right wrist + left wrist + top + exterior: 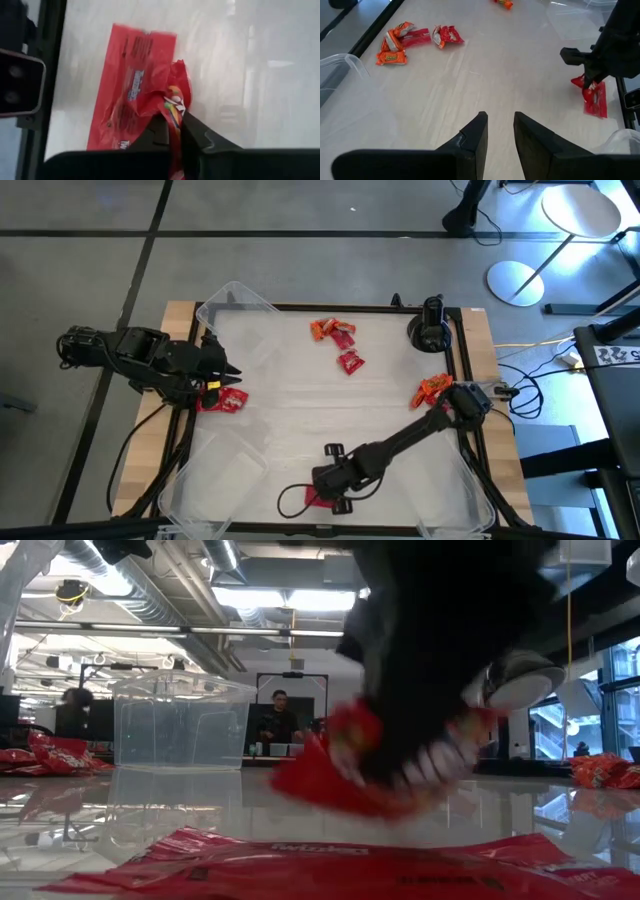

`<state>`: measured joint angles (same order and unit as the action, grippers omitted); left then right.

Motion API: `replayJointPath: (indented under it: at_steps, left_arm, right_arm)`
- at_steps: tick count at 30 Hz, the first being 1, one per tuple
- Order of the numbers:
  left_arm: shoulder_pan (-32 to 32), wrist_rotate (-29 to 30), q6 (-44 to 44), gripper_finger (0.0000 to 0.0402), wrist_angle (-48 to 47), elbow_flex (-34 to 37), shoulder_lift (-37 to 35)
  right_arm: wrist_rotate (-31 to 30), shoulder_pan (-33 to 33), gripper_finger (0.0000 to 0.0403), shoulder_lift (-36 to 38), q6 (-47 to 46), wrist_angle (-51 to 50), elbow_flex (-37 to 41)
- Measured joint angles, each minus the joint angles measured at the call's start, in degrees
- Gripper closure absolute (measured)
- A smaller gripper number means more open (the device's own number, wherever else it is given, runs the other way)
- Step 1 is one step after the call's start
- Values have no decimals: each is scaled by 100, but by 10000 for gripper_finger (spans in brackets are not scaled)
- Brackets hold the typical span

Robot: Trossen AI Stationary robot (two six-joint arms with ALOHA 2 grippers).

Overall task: Sort candy
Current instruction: Move the red candy to the top center of the table

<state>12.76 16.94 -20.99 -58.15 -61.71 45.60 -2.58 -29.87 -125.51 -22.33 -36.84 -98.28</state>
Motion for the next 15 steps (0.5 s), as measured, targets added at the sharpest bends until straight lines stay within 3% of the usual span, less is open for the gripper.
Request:
replayJointPath:
  at_steps: [6, 15]
  left_arm:
    - [1, 0, -2, 315, 7, 0, 1]
    - [2, 1, -70, 315, 10, 0, -2]
  right_arm:
    - [-691, 302, 363, 229, 21, -1209, -721]
    - [-976, 1236, 380, 1425, 475, -1440, -307]
